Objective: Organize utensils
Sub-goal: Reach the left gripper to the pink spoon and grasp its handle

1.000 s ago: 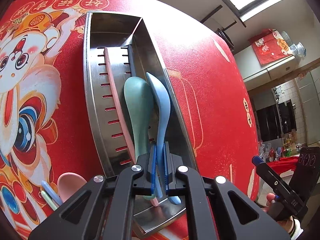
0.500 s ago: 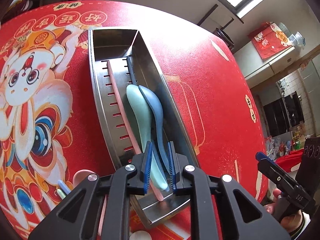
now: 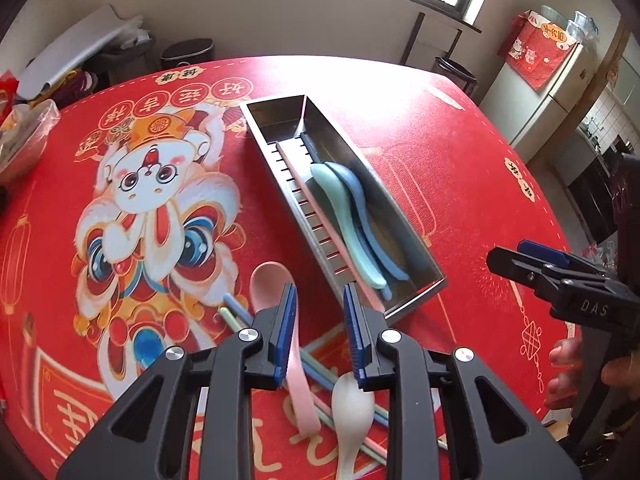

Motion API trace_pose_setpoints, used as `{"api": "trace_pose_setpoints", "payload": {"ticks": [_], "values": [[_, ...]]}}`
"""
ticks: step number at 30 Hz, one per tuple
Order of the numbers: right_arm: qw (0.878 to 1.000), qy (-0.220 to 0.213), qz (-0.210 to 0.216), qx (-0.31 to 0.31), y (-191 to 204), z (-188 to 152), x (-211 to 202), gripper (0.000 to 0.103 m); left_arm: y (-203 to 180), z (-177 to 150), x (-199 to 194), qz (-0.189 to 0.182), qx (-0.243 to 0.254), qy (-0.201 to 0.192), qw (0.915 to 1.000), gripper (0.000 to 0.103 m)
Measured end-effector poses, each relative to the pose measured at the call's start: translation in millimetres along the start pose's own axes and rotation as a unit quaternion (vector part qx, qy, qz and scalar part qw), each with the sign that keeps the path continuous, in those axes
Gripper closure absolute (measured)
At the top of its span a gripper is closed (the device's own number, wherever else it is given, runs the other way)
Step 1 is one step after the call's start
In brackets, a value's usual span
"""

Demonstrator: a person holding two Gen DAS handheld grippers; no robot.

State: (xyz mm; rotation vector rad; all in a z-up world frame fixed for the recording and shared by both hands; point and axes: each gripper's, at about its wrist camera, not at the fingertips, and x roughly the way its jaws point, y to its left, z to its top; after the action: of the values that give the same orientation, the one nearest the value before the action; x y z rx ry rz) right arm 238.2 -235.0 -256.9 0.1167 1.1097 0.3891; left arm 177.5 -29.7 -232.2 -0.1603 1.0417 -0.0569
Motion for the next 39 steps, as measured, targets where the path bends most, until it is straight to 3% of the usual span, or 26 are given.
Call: {"api": "trace_pose_setpoints", "payload": {"ticks": [16, 28, 39], "values": [[0.998, 0.038, 0.014, -0.056, 48, -21, 10, 0.015, 33, -46, -23, 0.048, -0.016, 0.001, 0.9987, 0.078], [0.998, 0.036, -0.018, -0.052, 49, -31, 5, 0.015, 57, -64, -27, 0.051, -0.017, 0.005, 0.9985, 0.077], [0.996, 0.036, -0.004, -0.078, 58, -50, 0, 0.015, 76, -82, -44, 0.047, -0.017, -0.014, 0.9987, 0.077]]}}
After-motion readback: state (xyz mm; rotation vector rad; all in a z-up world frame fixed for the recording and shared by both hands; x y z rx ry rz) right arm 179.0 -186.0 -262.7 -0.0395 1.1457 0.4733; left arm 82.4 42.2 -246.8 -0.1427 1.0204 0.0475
